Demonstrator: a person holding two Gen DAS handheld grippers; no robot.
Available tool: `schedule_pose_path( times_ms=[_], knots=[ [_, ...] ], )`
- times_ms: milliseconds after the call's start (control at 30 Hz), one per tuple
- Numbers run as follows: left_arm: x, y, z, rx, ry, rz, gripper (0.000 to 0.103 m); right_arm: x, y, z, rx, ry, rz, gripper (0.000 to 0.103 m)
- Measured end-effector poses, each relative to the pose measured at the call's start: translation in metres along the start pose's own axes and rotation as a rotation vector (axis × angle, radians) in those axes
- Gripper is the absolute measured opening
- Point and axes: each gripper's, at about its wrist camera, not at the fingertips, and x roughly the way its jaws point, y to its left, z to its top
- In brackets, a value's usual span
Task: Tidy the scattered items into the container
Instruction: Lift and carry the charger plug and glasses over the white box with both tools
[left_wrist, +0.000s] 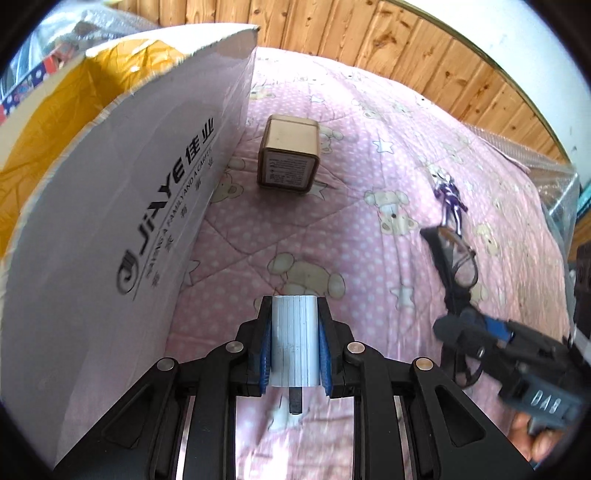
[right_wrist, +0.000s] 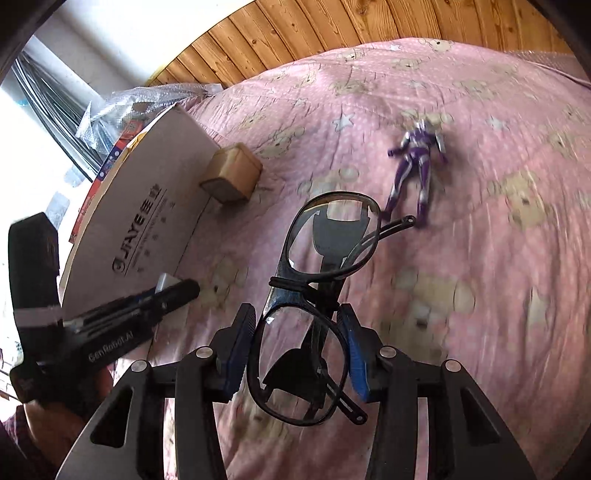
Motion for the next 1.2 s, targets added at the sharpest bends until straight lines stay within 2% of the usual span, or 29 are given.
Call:
schedule_pose_path(
  times_ms=[267, 633, 967, 1200],
  knots=[
    [-0.032, -0.007, -0.015, 0.035, -0.043, -0.031, 0.021, -0.011, 0.016, -0.044, -0.007, 0.014, -0.008, 0.047],
    [-0.065, -0.007, -0.038, 0.048, -0.059, -0.09, 0.021, -0.026, 0.041, -0.079, -0.01, 0.001, 0.007, 0.047],
    [-0.099, -0.012, -0.051, 0.069, -0.098, -0.147, 0.021, -0.047, 0.067, -0.092, -0.031, -0.026, 0.045, 0.047],
    [-0.125, -0.001, -0.048, 0.042, -0.133, -0.182, 0.021, -0.066, 0.089, -0.088, -0.054, -0.052, 0.098, 0.047]
  ],
)
